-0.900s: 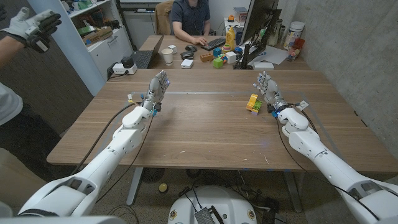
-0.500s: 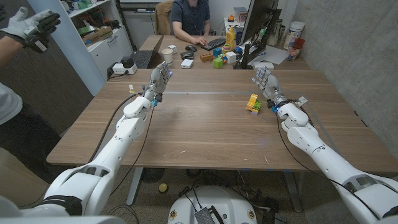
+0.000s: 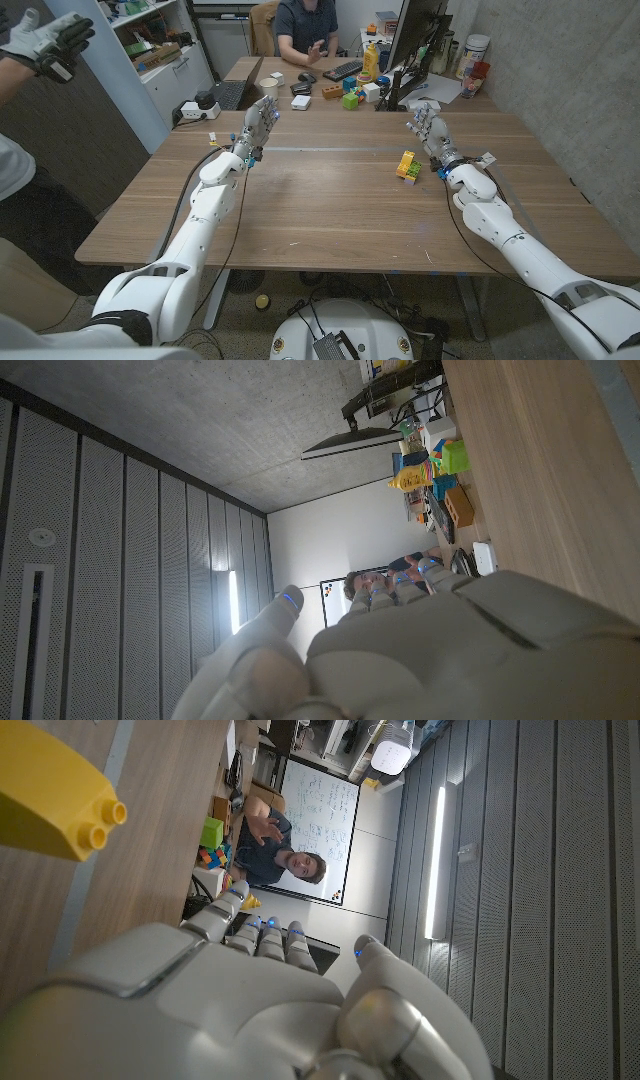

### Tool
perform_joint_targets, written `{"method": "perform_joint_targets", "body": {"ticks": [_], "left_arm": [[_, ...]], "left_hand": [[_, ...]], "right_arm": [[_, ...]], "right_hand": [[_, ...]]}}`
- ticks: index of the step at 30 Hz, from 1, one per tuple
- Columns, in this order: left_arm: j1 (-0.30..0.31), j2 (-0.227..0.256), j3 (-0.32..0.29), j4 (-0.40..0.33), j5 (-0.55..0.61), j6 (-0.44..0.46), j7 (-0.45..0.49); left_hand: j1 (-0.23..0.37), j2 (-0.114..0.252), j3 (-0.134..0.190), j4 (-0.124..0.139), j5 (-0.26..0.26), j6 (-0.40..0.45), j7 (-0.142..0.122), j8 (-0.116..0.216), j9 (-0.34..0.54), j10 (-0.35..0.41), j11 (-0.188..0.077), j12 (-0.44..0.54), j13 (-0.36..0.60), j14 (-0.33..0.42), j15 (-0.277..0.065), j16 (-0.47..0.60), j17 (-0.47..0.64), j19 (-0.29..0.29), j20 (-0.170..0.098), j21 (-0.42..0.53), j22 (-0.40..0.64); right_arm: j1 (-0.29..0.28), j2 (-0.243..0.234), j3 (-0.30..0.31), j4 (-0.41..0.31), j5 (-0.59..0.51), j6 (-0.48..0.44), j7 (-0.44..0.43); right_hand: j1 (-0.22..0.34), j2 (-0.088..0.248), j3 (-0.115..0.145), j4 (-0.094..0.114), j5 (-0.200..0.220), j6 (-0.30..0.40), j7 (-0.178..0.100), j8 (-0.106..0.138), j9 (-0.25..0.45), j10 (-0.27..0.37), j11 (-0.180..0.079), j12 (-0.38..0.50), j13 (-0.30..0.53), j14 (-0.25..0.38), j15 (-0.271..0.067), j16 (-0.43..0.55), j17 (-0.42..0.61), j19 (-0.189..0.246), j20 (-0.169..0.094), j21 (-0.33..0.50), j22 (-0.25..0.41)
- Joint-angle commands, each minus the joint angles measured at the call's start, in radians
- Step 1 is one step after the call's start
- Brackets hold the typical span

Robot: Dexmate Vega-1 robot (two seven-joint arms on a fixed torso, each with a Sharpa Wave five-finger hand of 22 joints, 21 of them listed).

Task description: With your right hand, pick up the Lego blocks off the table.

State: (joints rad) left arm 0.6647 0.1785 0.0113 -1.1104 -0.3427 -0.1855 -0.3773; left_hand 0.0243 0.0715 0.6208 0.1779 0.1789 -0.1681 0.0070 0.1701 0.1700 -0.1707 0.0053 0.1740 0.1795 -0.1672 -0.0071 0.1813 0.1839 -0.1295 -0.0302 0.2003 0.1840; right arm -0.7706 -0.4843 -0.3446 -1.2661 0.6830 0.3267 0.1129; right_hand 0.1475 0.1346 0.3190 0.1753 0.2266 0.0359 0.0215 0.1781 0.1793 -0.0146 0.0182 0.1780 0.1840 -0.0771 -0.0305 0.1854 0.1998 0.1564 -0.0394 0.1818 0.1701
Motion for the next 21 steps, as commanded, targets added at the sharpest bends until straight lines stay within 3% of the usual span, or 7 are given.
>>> {"method": "perform_joint_targets", "body": {"ticks": [1,7,21], "left_arm": [[0.004,-0.045,-0.055,-0.008,0.067,0.007,-0.04],[0.007,-0.052,-0.065,-0.013,0.083,0.007,-0.044],[0.007,-0.054,-0.069,-0.015,0.104,0.003,-0.056]], "left_hand": [[-0.008,0.091,-0.004,0.005,0.005,-0.06,-0.001,0.004,0.005,-0.131,0.002,0.005,0.003,-0.165,0.001,0.006,0.005,-0.009,-0.002,0.002,0.003],[-0.009,0.091,-0.006,0.006,0.006,-0.062,-0.001,0.004,0.005,-0.133,0.003,0.006,0.003,-0.167,0.003,0.007,0.005,-0.011,-0.002,0.002,0.003],[-0.013,0.09,-0.012,0.007,0.006,-0.067,-0.002,0.005,0.005,-0.137,0.002,0.008,0.003,-0.171,0.002,0.009,0.006,-0.015,-0.002,0.002,0.003]], "right_arm": [[-0.01,-0.021,-0.003,-0.026,-0.023,-0.007,-0.023],[-0.009,-0.033,-0.004,-0.038,-0.044,-0.006,-0.039],[-0.039,-0.124,0.001,-0.19,-0.22,-0.062,-0.243]], "right_hand": [[-0.007,0.042,0.01,-0.001,0.007,0.006,-0.001,0.01,0.005,-0.007,-0.003,0.008,0.003,-0.009,-0.022,0.007,0.001,0.002,-0.036,0.009,0.003],[-0.008,0.042,0.012,-0.002,0.009,0.007,0.0,0.011,0.005,-0.008,-0.002,0.009,0.003,-0.01,-0.021,0.007,0.0,0.002,-0.037,0.009,0.003],[-0.002,0.02,0.019,-0.022,0.016,0.041,0.003,0.021,0.005,0.037,0.011,0.024,0.002,0.035,-0.012,0.016,-0.011,0.043,-0.021,0.023,0.001]]}}
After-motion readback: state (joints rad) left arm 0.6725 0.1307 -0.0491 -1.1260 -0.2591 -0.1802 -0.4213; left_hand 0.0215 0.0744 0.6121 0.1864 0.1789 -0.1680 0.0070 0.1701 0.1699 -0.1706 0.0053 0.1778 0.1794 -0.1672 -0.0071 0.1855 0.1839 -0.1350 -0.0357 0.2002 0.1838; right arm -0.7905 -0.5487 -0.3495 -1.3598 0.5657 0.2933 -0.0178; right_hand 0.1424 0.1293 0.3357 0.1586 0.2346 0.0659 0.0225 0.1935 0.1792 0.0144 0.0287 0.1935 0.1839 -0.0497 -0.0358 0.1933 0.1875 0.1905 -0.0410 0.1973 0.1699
